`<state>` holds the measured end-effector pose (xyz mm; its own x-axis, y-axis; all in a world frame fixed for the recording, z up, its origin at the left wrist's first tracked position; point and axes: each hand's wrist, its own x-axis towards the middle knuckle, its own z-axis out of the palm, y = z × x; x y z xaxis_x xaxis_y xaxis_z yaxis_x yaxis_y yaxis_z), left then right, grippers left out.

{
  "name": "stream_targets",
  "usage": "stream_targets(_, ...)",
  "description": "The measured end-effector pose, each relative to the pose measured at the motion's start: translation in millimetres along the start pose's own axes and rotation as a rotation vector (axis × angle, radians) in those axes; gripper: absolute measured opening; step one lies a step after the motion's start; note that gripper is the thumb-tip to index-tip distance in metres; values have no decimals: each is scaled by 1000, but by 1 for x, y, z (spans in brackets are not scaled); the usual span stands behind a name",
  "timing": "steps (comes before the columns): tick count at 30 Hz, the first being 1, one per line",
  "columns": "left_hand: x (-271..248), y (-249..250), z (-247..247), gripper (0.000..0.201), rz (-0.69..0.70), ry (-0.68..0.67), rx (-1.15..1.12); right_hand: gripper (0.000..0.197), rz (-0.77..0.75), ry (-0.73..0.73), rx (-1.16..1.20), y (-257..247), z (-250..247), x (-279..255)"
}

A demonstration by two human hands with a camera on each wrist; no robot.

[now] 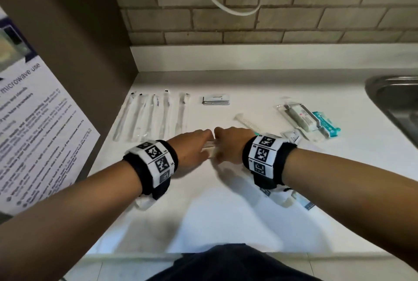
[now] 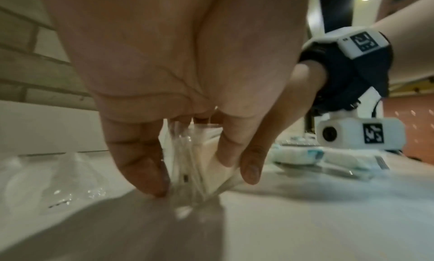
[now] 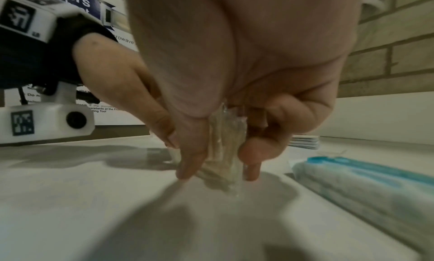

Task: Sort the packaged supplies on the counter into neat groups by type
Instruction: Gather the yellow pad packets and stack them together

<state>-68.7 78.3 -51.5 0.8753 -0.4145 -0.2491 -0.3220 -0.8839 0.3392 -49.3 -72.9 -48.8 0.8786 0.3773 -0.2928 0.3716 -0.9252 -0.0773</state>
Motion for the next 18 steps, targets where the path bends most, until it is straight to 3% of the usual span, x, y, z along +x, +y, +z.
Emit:
stream_targets(3,-5,-1,8,39,-17,-47,212,47,19,-4,92,-3,9,-1)
stream_targets(5,-5,-1,11,43,-23,-47,231,46,2,13,162,-2,12,-4)
stream_targets(12,3,2,13,45,-82,-59,-113,58,6,85,304,5,21,-10)
stream_targets(18,2,5,19,53,-67,-8,-177,48,37,131,390,1,29,-14)
